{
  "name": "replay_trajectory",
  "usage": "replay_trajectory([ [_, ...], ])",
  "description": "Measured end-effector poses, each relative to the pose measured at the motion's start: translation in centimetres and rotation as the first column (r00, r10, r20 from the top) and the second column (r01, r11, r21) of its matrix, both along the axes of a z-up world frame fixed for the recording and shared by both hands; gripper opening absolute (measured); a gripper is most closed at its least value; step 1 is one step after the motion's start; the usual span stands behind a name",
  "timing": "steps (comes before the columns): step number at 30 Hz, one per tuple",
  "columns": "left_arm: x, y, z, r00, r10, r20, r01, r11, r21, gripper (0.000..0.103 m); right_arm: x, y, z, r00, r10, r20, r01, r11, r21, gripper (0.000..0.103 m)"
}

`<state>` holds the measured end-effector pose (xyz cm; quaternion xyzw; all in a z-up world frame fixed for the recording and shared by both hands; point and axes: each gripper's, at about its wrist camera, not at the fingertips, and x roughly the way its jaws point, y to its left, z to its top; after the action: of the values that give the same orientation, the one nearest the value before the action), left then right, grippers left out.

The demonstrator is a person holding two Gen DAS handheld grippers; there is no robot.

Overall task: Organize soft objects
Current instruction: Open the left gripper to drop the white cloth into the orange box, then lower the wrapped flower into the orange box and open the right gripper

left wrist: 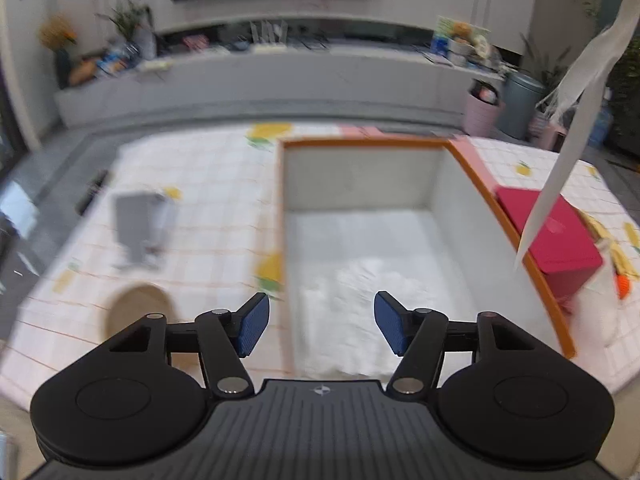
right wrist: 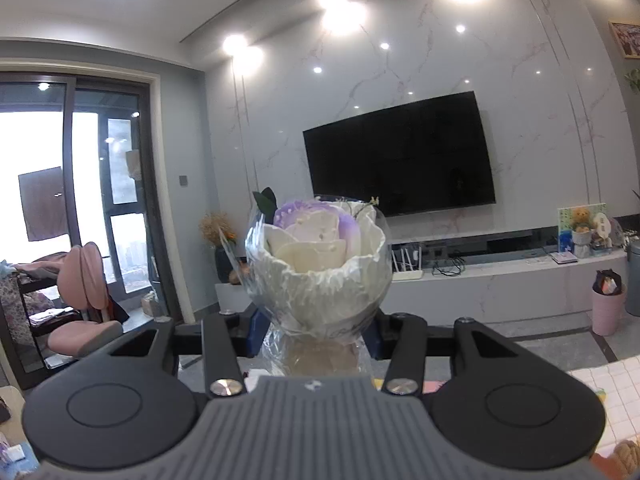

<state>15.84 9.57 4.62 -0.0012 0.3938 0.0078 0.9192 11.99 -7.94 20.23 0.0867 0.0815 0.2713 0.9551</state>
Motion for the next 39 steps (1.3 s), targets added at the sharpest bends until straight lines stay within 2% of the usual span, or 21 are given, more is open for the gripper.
replay_trajectory([
  [3, -0.6, 1.3, 1.5, 0.996, 0.062, 0.057, -0.065, 0.995, 0.070, 0.074, 1.1, 0.9, -0.9, 0.997, 0.026, -0.078, -0.026, 1.000, 0.001, 0.047],
  [6, -0.8, 3.4, 2.6, 0.990, 0.101, 0.098, -0.110, 0.990, 0.092, 0.075, 3.2, 2.1, -3.6, 0.971, 0.058, -0.231, -0.057, 0.998, 0.011, 0.047],
  [8, -0.8, 4.7, 2.9, 0.985, 0.134, 0.106, -0.144, 0.985, 0.097, 0.076, 4.7, 3.1, -6.1, 0.933, 0.060, -0.355, -0.053, 0.998, 0.031, 0.047],
  [10, -0.5, 5.8, 2.8, 0.980, 0.164, 0.109, -0.176, 0.979, 0.102, 0.076, 6.1, 4.1, -9.1, 0.876, 0.065, -0.478, -0.050, 0.998, 0.045, 0.047],
  [13, 0.2, 6.8, 2.2, 0.979, 0.186, 0.080, -0.193, 0.977, 0.085, 0.076, 7.5, 5.8, -13.2, 0.791, 0.038, -0.611, -0.049, 0.999, -0.001, 0.047],
  [15, 0.6, 7.5, 1.7, 0.980, 0.194, 0.051, -0.196, 0.979, 0.057, 0.076, 8.0, 6.8, -15.3, 0.752, 0.000, -0.659, -0.048, 0.997, -0.055, 0.047],
  [19, 0.5, 8.0, 1.0, 0.977, 0.211, 0.039, -0.212, 0.976, 0.049, 0.076, 8.5, 8.4, -18.3, 0.709, -0.088, -0.700, -0.080, 0.976, -0.204, 0.047],
  [23, -0.1, 8.0, 1.2, 0.979, 0.199, 0.048, -0.201, 0.978, 0.048, 0.076, 8.8, 9.0, -20.1, 0.656, -0.106, -0.748, -0.110, 0.966, -0.234, 0.047],
  [29, -0.2, 9.2, 1.3, 0.975, 0.221, 0.038, -0.221, 0.975, -0.002, 0.077, 8.7, 10.0, -20.5, 0.640, -0.137, -0.756, -0.154, 0.941, -0.300, 0.054],
  [31, -0.3, 9.4, 1.4, 0.973, 0.225, 0.041, -0.225, 0.974, -0.012, 0.077, 8.7, 10.2, -20.2, 0.651, -0.153, -0.743, -0.157, 0.931, -0.330, 0.062],
  [34, -0.6, 9.7, 1.7, 0.971, 0.236, 0.046, -0.235, 0.971, -0.031, 0.077, 8.2, 9.9, -19.6, 0.675, -0.162, -0.720, -0.158, 0.921, -0.355, 0.063],
  [39, -1.1, 9.6, 2.7, 0.968, 0.244, 0.066, -0.241, 0.969, -0.052, 0.077, 7.4, 9.0, -17.3, 0.706, -0.145, -0.693, -0.148, 0.927, -0.345, 0.066],
])
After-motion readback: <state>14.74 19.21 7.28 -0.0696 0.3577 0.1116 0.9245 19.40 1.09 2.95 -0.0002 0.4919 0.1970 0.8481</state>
